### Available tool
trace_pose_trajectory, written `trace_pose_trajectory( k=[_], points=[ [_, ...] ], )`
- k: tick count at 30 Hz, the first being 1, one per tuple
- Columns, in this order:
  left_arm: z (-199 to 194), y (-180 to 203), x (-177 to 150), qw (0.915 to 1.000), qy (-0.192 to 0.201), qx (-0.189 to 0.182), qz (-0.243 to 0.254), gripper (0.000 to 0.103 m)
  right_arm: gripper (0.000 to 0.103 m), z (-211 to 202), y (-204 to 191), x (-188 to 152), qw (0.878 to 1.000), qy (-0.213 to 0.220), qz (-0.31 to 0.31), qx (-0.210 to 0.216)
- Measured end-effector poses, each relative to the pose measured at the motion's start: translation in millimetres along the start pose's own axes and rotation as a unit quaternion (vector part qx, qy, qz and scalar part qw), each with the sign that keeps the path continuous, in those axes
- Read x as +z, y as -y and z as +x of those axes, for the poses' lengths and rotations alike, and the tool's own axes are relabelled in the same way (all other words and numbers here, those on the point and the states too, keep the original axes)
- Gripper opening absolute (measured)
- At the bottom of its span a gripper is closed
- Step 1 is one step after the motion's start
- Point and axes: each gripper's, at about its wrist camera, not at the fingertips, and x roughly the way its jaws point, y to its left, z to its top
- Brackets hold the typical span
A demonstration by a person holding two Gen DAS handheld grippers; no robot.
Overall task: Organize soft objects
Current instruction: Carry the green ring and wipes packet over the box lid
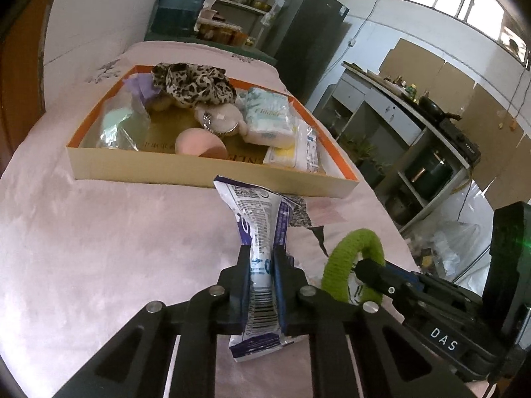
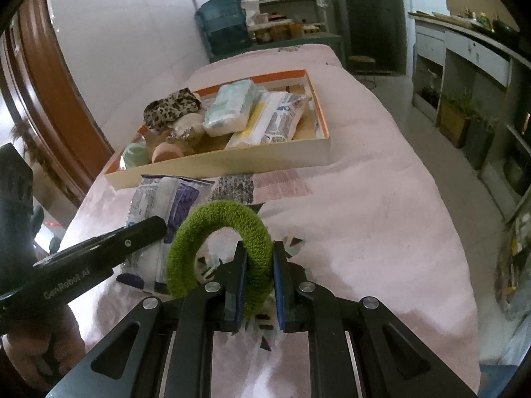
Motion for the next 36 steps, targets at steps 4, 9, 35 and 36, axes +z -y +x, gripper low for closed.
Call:
trace_pose_trajectory(
  k=[4,9,35,36],
  points=[
    [-5,1,3,1.0,0.008,-0.003,0.0,0.012,0.014,-3,-3,4,1.0,0.006,-0.003,0.0],
    [-16,5,8,0.9997,0.024,-0.003,0.008,0.012,0.014,-7,-6,10,1.0,0.012,-0.009,-0.003],
    [-59,-7,59,0.9962,0.086,0.011,0.006,0.012,0.014,-20,-28,64,0.998,0.051,-0.043,-0.013],
    [-60,-9,63,0.996,0.089,0.012,0.005,0.012,0.014,-20,-29,68,0.997,0.054,-0.045,-0.013]
  ],
)
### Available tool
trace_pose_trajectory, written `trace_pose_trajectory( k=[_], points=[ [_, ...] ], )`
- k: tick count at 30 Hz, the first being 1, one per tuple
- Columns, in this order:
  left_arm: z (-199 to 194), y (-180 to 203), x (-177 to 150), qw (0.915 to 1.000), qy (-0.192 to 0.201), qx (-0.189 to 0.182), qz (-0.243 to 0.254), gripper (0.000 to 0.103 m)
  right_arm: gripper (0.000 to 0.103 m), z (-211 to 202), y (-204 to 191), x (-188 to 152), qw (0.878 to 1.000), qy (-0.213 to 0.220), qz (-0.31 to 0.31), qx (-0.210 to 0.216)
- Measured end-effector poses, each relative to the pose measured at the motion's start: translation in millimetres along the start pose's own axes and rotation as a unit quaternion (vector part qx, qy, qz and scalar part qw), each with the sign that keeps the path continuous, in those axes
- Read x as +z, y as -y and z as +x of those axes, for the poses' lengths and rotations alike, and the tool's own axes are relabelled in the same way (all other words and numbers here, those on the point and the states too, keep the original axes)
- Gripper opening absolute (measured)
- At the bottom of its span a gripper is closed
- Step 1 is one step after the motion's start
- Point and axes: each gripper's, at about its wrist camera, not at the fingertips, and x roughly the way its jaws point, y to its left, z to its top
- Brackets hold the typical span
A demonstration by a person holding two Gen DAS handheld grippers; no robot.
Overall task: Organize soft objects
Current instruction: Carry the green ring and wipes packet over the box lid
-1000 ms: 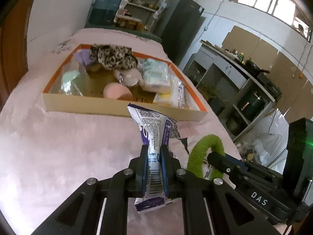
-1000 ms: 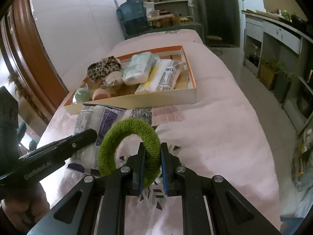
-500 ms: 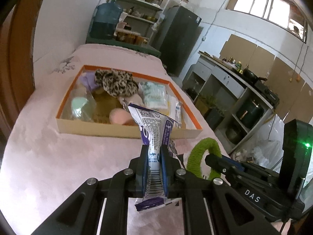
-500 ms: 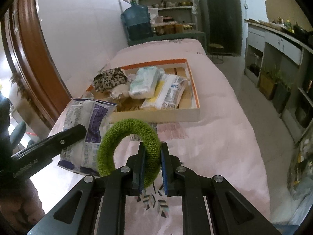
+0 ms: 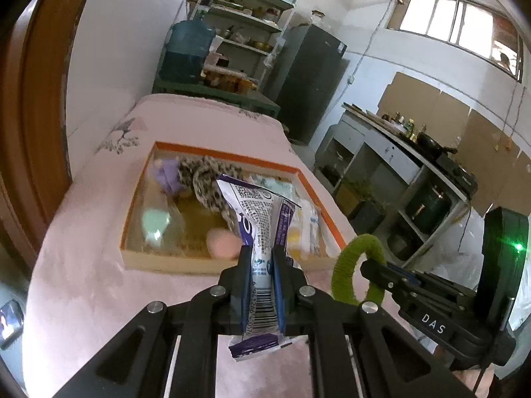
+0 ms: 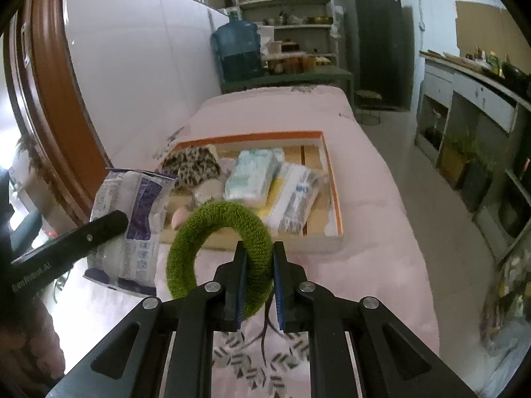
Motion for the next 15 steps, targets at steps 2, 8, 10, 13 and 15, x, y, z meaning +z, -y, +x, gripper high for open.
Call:
trace_pose_trajectory(
  k=[2,8,10,13,15],
  points=[
    [0,-2,8,1.0,0.006,0.003,0.001,0.012,0.014,2,-1,8,1.0,0.005,-0.003,0.001],
    [5,-5,31,0.9998,0.02,0.006,0.004,0.012,0.014,8,-1,31,1.0,0.02,-0.009,0.0],
    [8,-5,38,0.9997,0.022,0.008,0.006,0.012,0.014,12,0,39,1.0,0.024,-0.01,0.0],
    [14,-6,46,0.9996,0.024,0.009,0.011,0.012,0.014,16,2,49,1.0,0.03,-0.009,-0.002],
    [19,-6,53,0.9995,0.025,0.012,0.014,0.012,0.014,20,5,56,0.999,0.032,-0.006,0.0]
  ],
)
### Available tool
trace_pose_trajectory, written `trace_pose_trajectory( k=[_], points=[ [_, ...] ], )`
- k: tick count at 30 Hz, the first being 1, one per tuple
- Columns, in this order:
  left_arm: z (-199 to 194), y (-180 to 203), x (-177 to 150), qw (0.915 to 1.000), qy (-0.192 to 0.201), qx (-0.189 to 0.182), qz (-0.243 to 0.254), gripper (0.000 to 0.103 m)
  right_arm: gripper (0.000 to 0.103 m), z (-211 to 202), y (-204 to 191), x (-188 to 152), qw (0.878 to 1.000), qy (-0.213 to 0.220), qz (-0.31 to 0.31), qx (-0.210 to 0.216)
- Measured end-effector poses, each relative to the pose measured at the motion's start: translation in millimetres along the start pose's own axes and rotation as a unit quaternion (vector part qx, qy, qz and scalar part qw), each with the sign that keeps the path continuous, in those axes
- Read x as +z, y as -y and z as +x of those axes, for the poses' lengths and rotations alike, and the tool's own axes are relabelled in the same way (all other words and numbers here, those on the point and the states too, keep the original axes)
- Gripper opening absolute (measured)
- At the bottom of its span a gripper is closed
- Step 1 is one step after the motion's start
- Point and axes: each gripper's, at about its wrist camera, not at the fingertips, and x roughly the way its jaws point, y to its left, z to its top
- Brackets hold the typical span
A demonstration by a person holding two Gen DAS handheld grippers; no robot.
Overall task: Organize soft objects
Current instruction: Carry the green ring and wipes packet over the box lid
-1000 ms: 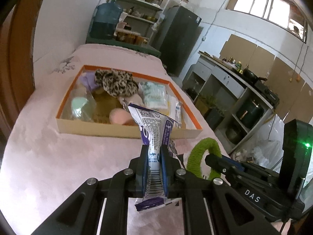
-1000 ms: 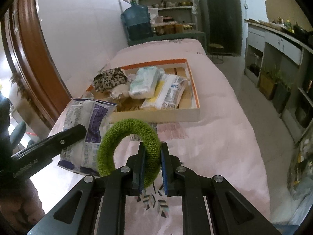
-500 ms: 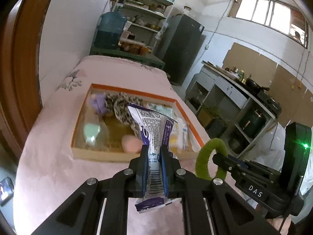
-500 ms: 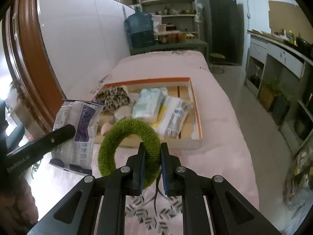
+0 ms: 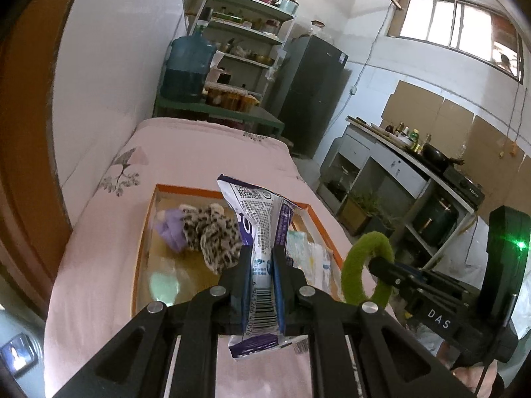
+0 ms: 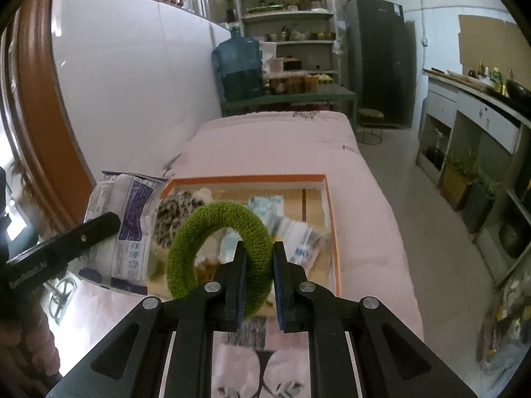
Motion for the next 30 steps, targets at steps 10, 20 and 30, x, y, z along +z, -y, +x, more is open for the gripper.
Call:
trace_pose_trajectory(
  k=[10,20,30],
  points=[
    [26,-5,27,0.9998,0.001,0.02,0.009,0.012,0.014,28,8,26,1.0,-0.01,0.006,0.01],
    [60,-11,48,0.9995,-0.024,0.022,0.007,0.012,0.014,62,19,57,1.0,-0.022,0.005,0.01],
    [101,-5,63,0.9979,-0.058,0.019,0.02,0.012,0.014,105,38,75,0.999,-0.05,0.016,0.004]
  ],
)
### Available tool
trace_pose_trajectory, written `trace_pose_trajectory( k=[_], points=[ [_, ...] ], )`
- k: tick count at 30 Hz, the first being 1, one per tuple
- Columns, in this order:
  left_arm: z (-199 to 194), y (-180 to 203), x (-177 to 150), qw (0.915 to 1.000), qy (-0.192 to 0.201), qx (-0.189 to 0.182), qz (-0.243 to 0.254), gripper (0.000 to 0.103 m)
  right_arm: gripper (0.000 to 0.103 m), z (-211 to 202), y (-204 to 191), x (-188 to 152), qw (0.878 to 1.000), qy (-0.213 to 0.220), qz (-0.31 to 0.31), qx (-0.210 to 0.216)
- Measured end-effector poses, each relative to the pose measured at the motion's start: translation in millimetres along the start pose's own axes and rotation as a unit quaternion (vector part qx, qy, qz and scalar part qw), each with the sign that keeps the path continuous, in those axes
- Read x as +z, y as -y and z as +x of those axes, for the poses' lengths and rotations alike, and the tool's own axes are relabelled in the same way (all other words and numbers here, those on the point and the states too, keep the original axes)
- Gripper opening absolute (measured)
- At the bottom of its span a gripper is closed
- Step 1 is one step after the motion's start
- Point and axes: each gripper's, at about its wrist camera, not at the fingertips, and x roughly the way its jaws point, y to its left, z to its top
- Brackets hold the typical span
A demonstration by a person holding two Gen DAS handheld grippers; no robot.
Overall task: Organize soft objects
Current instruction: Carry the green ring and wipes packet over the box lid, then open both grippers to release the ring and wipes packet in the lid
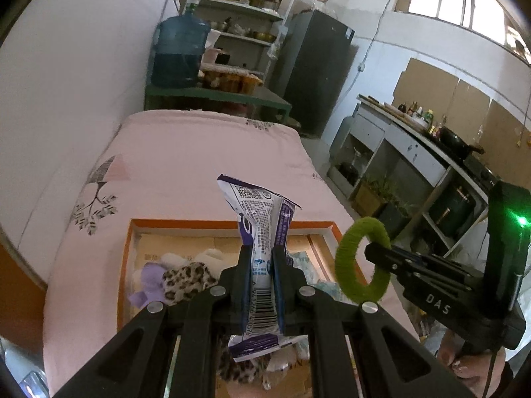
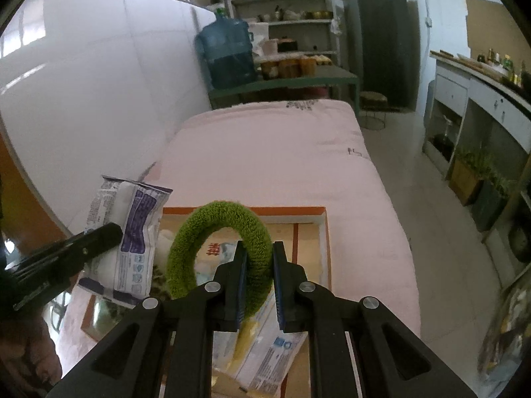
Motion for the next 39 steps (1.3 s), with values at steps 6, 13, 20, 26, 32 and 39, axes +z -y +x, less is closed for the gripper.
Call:
trace_pose_trajectory(
  k=[6,13,20,26,32,39],
  points=[
    [23,0,7,0.9997,-0.023,0.007,0.003,0.012,0.014,26,12,8,1.0,-0.025,0.011,-0.001],
    [42,-4,6,0.9991,-0.042,0.01,-0.003,0.012,0.014,44,21,8,0.999,-0.044,0.023,0.002],
    [59,-6,3,0.9981,-0.059,0.019,0.004,0.012,0.014,59,23,9,0.998,-0.062,0.027,0.004],
    [68,-8,-2,0.9972,-0.071,0.023,0.006,0.012,0.014,72,23,4,0.997,-0.077,0.025,-0.001],
    [76,-11,-8,0.9963,-0.081,0.028,0.006,0.013,0.014,82,25,4,0.996,-0.088,0.03,-0.004],
    [82,-14,-12,0.9954,-0.089,0.034,0.012,0.015,0.015,90,27,1,0.995,-0.099,0.029,-0.007]
  ],
)
